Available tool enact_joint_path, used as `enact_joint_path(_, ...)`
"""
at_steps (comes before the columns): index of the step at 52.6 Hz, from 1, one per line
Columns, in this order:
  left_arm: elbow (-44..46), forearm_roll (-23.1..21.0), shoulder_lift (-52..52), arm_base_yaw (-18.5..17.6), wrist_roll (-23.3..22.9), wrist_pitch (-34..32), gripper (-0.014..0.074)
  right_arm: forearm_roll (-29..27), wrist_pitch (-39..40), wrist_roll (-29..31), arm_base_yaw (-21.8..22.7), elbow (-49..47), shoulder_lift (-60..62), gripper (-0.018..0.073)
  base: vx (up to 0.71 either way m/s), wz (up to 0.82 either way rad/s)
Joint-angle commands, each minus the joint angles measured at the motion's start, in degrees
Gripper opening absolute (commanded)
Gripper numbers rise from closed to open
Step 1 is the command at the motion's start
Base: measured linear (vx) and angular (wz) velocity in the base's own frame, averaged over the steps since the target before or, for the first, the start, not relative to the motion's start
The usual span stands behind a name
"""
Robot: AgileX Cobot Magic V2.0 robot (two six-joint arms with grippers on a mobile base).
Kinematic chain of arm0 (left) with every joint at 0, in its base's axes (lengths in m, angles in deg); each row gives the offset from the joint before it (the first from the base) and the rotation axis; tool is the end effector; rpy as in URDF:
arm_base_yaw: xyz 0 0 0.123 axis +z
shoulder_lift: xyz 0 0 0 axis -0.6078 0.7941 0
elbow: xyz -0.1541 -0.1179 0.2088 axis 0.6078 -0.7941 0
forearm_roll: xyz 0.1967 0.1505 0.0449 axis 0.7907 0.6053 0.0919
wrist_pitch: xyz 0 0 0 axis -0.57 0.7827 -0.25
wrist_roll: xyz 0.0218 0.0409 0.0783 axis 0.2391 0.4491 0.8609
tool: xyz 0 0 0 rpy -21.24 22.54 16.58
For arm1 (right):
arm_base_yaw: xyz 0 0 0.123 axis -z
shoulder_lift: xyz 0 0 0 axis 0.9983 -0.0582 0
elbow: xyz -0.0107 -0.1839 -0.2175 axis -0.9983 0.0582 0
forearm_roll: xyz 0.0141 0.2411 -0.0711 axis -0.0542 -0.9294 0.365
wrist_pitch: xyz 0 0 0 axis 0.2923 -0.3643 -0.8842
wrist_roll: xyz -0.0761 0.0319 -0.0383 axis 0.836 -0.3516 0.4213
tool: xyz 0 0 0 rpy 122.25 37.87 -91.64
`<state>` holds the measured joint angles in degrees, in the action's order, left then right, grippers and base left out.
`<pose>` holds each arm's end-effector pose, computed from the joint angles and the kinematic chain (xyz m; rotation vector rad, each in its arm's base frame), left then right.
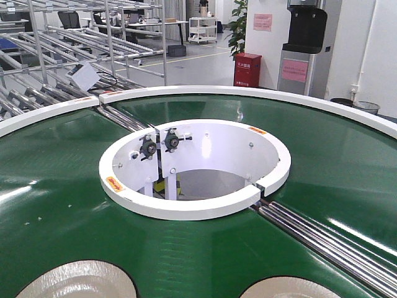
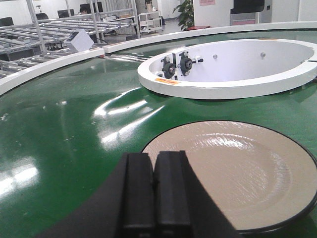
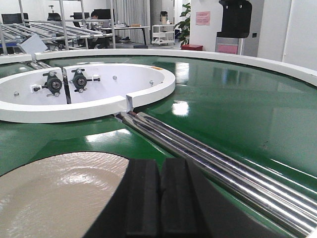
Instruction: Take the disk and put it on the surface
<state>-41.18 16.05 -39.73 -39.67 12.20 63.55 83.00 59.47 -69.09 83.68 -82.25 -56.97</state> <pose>0.0569 -0.0020 0.1943 0.0577 1.6118 -0.0006 0.0569 0.0014 0.1964 0.0050 1.5844 0.0611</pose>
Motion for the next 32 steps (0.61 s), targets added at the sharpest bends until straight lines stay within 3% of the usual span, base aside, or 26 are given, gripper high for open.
enact_joint_path(1, -0.7, -0.6, -0.9, -0.2, -0.5, -4.5, 0.0001, 0.4, 4.7, 0.0, 0.0, 1.1, 0.7, -0.0009, 0.00, 0.00)
enact_joint_path(32, -0.7, -0.6, -0.9, -0.2, -0.5, -4.5, 0.0001, 0.4, 4.7, 0.0, 0.0, 1.1, 0.7, -0.0009, 0.00, 0.00)
